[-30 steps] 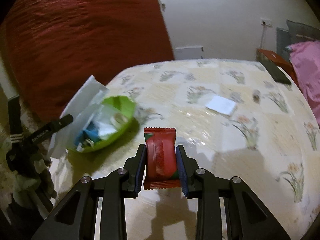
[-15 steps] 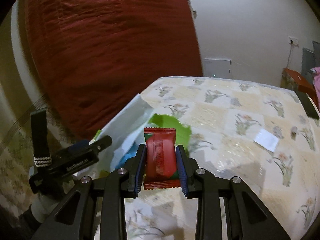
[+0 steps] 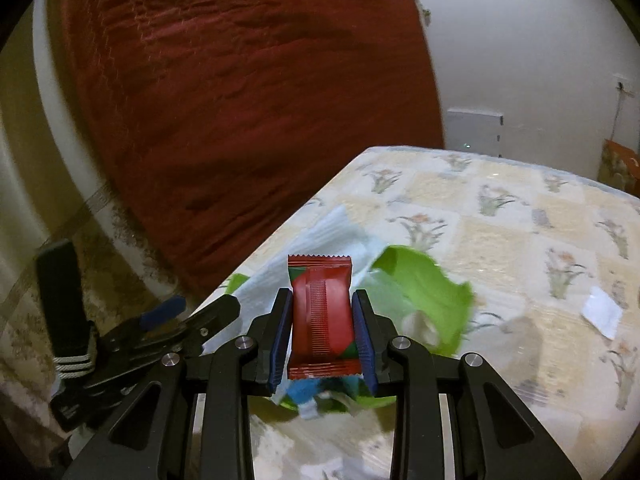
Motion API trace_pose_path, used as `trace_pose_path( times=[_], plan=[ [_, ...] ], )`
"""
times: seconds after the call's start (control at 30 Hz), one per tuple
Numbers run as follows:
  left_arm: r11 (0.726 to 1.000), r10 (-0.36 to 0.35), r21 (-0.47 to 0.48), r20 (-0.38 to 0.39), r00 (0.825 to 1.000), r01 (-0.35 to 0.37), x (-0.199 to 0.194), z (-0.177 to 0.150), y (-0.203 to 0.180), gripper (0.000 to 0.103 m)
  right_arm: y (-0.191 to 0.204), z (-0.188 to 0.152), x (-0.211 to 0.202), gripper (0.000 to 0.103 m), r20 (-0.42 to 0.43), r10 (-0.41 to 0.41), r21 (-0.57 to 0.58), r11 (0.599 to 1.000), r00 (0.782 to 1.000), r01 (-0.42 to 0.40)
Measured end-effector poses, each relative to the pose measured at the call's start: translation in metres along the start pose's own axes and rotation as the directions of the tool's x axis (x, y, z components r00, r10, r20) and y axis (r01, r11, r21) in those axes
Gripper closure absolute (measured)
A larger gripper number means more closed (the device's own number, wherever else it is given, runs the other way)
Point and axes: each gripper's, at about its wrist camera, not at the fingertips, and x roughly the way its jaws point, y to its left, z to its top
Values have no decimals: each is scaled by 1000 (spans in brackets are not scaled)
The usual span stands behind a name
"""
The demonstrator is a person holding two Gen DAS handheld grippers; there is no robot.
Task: Organize soft objects
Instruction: 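Open the left gripper to release the towel while the right gripper brings the red packet over the bowl, then open the right gripper to drop the red packet into the bowl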
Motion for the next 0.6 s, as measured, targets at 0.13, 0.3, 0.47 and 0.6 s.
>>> trace_pose_path(
  times=[0.13, 0.3, 0.47, 0.6],
  plan=[
    [1000, 6, -13, 16, 1000, -5, -7, 0, 5, 1, 5, -1, 24, 72, -33, 7, -9, 1000, 999, -8],
    [1000, 11, -15, 26, 1000, -10, -10, 0, 6, 1, 8, -4, 52, 72, -80, -2, -22, 1000, 997, 1],
    [1000, 15, -9, 25, 1000, -15, -8, -1, 5, 1, 6, -10, 68, 72, -117, -17, -26, 1000, 993, 14],
    [1000, 21, -8, 23, 1000, -21, -7, -2, 5, 1, 6, -12, 74, 72, -130, -25, -34, 999, 991, 21]
  ],
)
